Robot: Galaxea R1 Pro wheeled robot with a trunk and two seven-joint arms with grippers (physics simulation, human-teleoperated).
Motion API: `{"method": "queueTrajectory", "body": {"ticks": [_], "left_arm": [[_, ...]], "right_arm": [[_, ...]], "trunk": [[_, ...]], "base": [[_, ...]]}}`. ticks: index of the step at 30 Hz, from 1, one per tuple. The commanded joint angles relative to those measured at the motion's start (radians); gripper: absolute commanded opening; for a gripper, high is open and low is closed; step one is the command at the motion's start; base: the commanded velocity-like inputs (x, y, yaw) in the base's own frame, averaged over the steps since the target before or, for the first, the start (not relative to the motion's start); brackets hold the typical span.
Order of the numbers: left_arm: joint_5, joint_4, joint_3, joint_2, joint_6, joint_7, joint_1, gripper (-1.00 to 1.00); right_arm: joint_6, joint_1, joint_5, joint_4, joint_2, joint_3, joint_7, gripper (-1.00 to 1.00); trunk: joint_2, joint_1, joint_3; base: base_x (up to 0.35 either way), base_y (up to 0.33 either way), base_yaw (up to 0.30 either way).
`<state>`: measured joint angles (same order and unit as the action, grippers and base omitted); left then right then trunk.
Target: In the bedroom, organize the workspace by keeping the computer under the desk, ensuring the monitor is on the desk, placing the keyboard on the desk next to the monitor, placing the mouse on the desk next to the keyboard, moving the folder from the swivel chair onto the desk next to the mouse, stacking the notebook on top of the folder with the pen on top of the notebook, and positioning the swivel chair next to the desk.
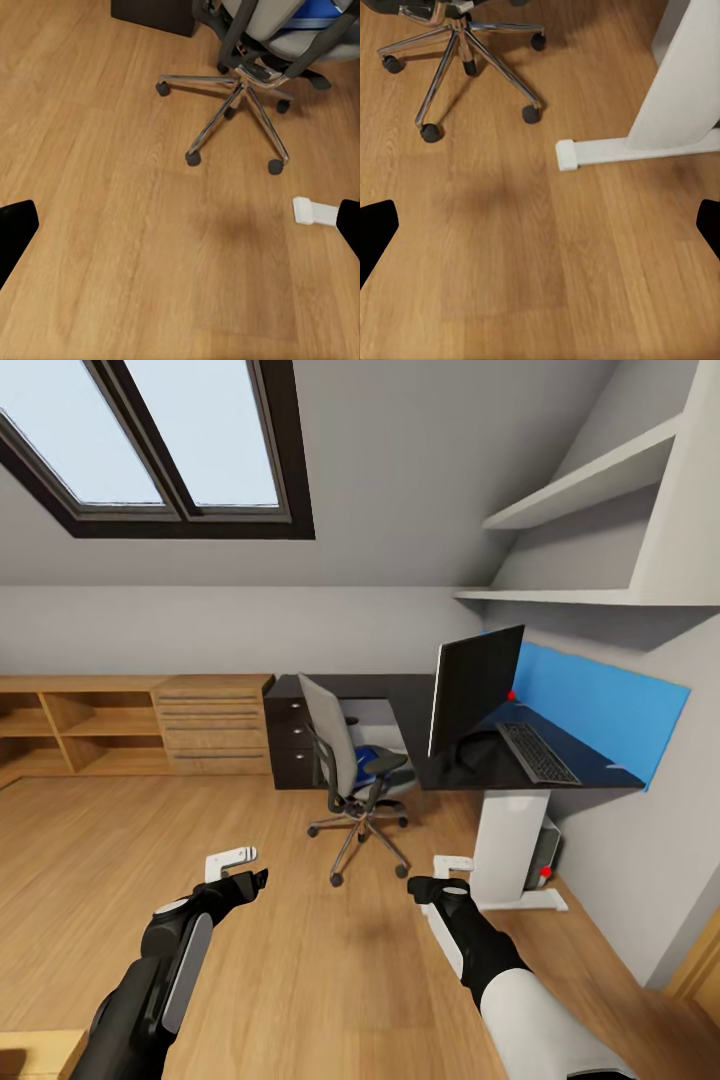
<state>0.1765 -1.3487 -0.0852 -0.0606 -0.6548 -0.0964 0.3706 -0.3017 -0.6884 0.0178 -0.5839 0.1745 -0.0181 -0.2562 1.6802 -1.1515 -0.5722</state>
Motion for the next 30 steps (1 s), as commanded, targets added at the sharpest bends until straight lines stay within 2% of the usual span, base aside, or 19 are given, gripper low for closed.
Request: {"method": "queueTrajectory", "body": {"ticks": [1,18,23,30], "left_arm": [[0.011,-0.001,-0.001,-0.001,-0.005,-0.008,0.001,1.0],[0.009,0.012,-0.001,-0.002,-0.004,-0.009,0.001,1.0],[0.008,0.011,-0.001,-0.002,-0.003,-0.009,0.001,1.0],[0.008,0.011,-0.001,-0.002,-0.003,-0.009,0.001,1.0]], "right_arm": [[-0.008,0.0,0.006,-0.002,0.0,-0.003,-0.005,1.0],[-0.008,0.0,0.006,-0.012,0.0,0.0,-0.005,1.0],[-0.012,0.006,0.006,-0.054,0.0,0.002,-0.006,1.0],[-0.016,0.031,0.006,-0.108,0.0,0.001,-0.006,1.0]], "trunk": [[0.008,-0.004,-0.004],[0.127,-0.069,-0.058],[0.162,-0.088,-0.073],[0.162,-0.088,-0.073]], "base": [[0.0,0.0,0.0],[0.0,0.0,0.0],[0.0,0.0,0.0],[0.0,0.0,0.0]]}}
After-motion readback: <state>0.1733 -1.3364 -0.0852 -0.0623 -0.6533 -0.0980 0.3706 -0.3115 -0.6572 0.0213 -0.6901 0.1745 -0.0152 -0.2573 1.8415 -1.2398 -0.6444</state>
